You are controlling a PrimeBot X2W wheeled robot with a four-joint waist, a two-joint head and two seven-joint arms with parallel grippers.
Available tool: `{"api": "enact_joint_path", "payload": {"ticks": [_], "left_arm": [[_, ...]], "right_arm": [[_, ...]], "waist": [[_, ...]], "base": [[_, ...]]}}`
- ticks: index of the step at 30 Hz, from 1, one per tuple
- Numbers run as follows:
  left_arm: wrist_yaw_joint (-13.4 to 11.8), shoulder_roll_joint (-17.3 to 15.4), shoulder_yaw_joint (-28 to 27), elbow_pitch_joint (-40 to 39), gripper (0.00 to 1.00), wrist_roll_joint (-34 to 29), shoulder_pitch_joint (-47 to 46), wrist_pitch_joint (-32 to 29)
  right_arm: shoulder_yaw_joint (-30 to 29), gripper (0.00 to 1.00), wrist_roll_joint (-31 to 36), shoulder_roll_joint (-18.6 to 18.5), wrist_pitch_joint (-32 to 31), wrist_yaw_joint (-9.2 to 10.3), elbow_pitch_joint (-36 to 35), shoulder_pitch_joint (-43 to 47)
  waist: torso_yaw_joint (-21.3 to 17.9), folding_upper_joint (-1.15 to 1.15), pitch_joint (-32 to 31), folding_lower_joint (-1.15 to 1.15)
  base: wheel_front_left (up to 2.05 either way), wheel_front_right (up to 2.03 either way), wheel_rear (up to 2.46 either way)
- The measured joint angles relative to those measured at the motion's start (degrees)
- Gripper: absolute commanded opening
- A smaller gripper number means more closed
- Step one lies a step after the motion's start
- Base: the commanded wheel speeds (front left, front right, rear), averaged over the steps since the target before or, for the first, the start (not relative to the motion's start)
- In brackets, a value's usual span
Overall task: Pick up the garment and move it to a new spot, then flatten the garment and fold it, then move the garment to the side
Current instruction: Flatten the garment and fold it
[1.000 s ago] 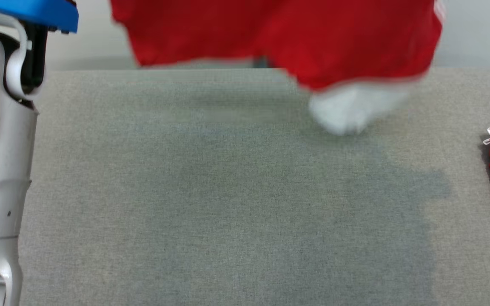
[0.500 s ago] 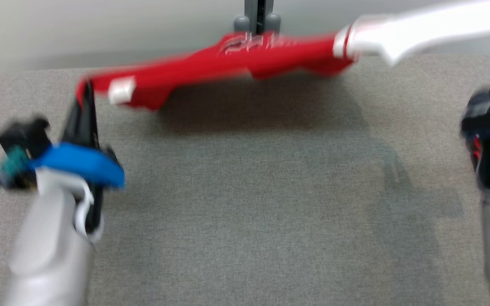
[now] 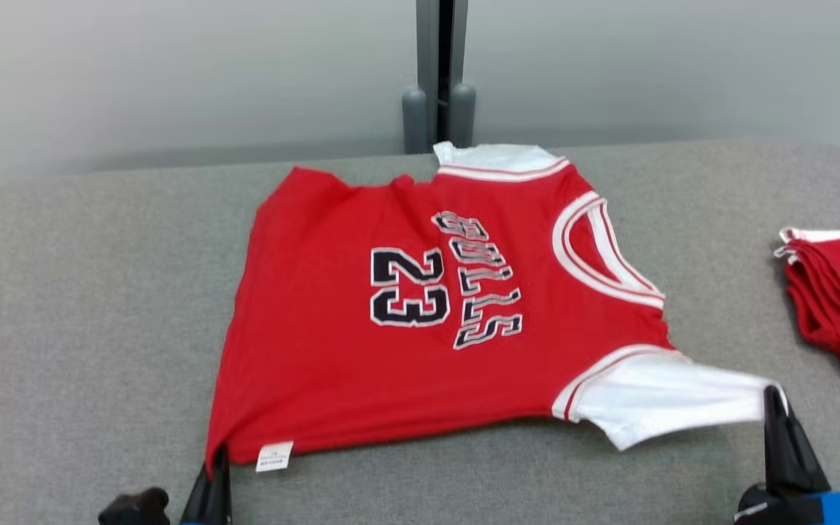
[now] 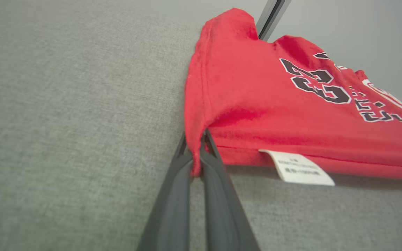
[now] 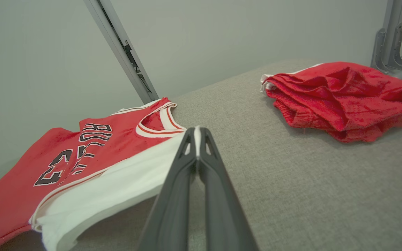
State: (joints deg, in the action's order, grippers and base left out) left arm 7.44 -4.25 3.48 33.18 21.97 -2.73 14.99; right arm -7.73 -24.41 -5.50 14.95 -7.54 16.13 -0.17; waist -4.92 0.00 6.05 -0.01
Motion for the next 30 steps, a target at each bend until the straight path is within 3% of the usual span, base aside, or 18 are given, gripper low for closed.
{"api": "enact_joint_path", "payload": {"ticks": [11,16,24,30], "left_arm": [[0.00,1.14,0.12,-4.01,0.00,-1.98,10.93,0.00],[0.00,1.30,0.90,-7.35,0.00,-2.89,13.33,0.00],[0.00,1.32,1.81,-10.87,0.00,-2.41,9.37,0.00],[0.00,1.32,5.37,-6.50,0.00,-1.43,1.88,0.02]], "right_arm": [[-0.48,0.00,-1.12,-0.19,-0.01,0.00,-0.68,14.91],[-1.25,0.00,-1.34,-0.49,0.00,0.00,-3.14,17.16],[-1.82,0.00,-2.96,0.75,0.01,0.01,-4.33,8.00],[0.09,0.00,-0.24,0.37,0.02,0.05,0.88,-2.32]], "waist": [[2.02,0.00,-5.63,0.00],[2.14,0.00,-5.90,0.00],[2.14,0.00,-3.96,0.01],[3.18,0.00,-1.18,0.02]], "base": [[0.00,0.00,0.00],[0.00,0.00,0.00],[0.00,0.00,0.00],[0.00,0.00,0.00]]}}
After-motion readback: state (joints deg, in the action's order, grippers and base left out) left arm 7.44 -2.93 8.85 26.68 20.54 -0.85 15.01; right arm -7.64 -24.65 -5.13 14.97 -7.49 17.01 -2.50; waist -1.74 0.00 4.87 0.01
